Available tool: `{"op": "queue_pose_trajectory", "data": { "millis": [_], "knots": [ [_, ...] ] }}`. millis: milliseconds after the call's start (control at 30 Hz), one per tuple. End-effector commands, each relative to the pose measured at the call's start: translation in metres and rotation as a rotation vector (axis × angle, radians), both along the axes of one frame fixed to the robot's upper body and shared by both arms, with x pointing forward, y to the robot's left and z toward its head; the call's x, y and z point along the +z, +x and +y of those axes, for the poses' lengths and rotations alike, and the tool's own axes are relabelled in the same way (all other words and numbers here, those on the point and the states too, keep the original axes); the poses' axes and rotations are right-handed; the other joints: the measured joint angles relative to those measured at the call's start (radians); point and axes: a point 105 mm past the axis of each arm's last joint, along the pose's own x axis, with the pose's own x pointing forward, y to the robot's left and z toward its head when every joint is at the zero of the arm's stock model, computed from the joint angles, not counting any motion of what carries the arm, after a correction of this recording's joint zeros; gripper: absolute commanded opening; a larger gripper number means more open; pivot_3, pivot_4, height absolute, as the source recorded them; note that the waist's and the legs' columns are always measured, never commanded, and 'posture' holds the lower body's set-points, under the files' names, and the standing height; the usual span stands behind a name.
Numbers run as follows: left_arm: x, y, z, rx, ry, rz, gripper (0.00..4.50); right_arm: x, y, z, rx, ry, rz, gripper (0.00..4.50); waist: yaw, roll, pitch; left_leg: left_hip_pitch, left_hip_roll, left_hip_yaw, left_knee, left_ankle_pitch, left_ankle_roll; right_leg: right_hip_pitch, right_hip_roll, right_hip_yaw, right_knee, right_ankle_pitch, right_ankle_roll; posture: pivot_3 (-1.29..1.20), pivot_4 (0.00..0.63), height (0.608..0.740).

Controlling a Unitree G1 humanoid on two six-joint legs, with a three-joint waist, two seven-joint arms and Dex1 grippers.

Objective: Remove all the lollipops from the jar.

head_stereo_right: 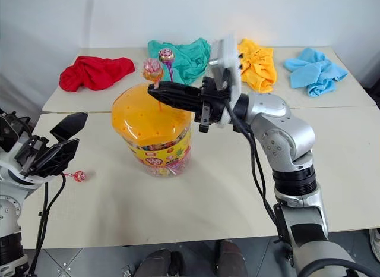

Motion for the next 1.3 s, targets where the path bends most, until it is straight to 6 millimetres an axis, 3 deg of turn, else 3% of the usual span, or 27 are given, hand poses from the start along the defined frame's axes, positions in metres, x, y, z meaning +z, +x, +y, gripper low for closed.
{"op": "queue_pose_trajectory", "data": {
  "millis": [33,100,200,267,333,400,533,700,800,900,1033,1133,1233,1300],
  "knots": [
    [0.012,-0.008,-0.012,-0.046,0.062,-0.059,4.5,0.029,0.003,-0.042,-0.111,0.085,-0.052,0.04,0.002,0.0,0.0,0.0,0.0,0.0,0.0,0.0,0.0,0.0,0.0,0.0,0.0,0.0,0.0,0.0,0.15,0.74],
    [0.014,-0.01,-0.017,-0.061,0.1,-0.067,4.5,0.028,0.01,-0.063,-0.192,0.038,-0.036,0.04,0.003,0.0,0.0,0.0,-0.001,0.0,0.0,-0.001,0.001,0.0,-0.001,0.0,-0.001,0.0,0.0,0.0,0.15,0.74],
    [0.008,-0.012,-0.026,-0.072,0.229,-0.085,4.5,0.0,0.027,-0.11,-0.415,-0.23,0.007,0.04,0.006,0.0,0.0,-0.001,-0.001,0.0,0.0,-0.001,0.002,0.0,-0.001,0.0,-0.002,0.0,0.001,0.0,0.15,0.74],
    [0.003,-0.012,-0.029,-0.083,0.306,-0.088,4.5,-0.026,0.033,-0.14,-0.545,-0.466,0.021,0.04,0.007,0.0,0.0,-0.001,-0.001,0.001,0.0,-0.002,0.002,0.0,-0.001,0.0,-0.004,0.0,0.001,0.0,0.15,0.74],
    [0.0,-0.011,-0.031,-0.081,0.352,-0.107,4.5,-0.068,0.031,-0.186,-0.678,-0.762,0.085,0.04,0.004,0.0,0.0,0.0,-0.001,0.004,-0.002,-0.002,0.002,0.0,0.0,0.0,-0.006,0.0,0.001,0.0,0.15,0.74],
    [-0.007,-0.013,-0.034,-0.097,0.427,-0.123,4.5,-0.098,0.022,-0.212,-0.708,-0.923,0.148,0.04,0.005,0.0,0.0,0.0,0.0,0.004,-0.002,-0.003,0.002,0.0,0.0,0.0,-0.007,0.0,0.001,0.0,0.15,0.74],
    [-0.007,-0.014,-0.036,-0.126,0.401,-0.115,4.5,-0.152,0.021,-0.255,-0.792,-1.073,0.207,0.04,-0.004,0.0,0.0,0.003,0.0,0.008,-0.001,-0.002,0.002,0.001,0.001,0.003,-0.006,0.0,0.001,0.0,0.15,0.74],
    [-0.002,-0.013,-0.028,-0.097,0.358,-0.109,4.5,-0.184,0.021,-0.279,-0.844,-1.059,0.231,0.04,-0.002,0.001,0.001,0.004,0.0,0.009,0.0,-0.001,0.002,0.001,0.001,0.006,-0.005,0.0,0.001,0.0,0.15,0.74],
    [0.0,-0.018,-0.022,-0.077,0.33,-0.098,4.5,-0.184,0.023,-0.278,-0.828,-1.007,0.216,0.87,-0.001,0.002,0.001,0.003,0.0,0.009,0.0,-0.001,0.002,0.0,0.0,0.007,-0.004,0.0,0.001,0.0,0.15,0.74],
    [0.005,-0.021,-0.012,-0.034,0.253,-0.082,4.5,-0.167,0.024,-0.263,-0.75,-0.887,0.163,1.47,-0.002,0.002,0.001,0.003,0.001,0.008,0.0,-0.001,0.001,0.0,0.001,0.006,-0.004,0.0,0.001,0.0,0.15,0.74],
    [0.007,-0.019,0.015,0.083,0.104,-0.041,4.5,-0.106,0.026,-0.209,-0.56,-0.538,0.022,2.72,-0.005,0.003,0.001,0.003,0.002,0.007,0.002,-0.001,0.002,0.001,0.001,0.006,-0.002,0.0,0.001,0.0,0.15,0.74],
    [0.001,-0.017,0.032,0.171,0.031,-0.006,4.5,-0.063,0.031,-0.167,-0.438,-0.346,0.015,3.57,-0.002,0.003,0.001,0.003,0.002,0.006,0.005,-0.001,0.002,0.001,0.0,0.006,0.0,0.0,0.0,0.0,0.15,0.74],
    [-0.003,-0.015,0.039,0.21,-0.004,0.006,4.5,-0.034,0.034,-0.134,-0.352,-0.227,0.01,4.45,0.002,0.003,0.001,0.002,0.003,0.004,0.007,-0.003,0.001,0.001,0.0,0.006,0.001,0.0,0.0,0.0,0.15,0.74],
    [-0.004,-0.013,0.04,0.222,-0.016,0.008,4.5,-0.022,0.038,-0.11,-0.313,-0.199,-0.026,4.48,0.009,0.003,0.001,0.0,0.003,0.001,0.009,-0.004,0.001,0.001,-0.001,0.006,0.002,0.0,0.0,0.0,0.15,0.74]
  ]
}}
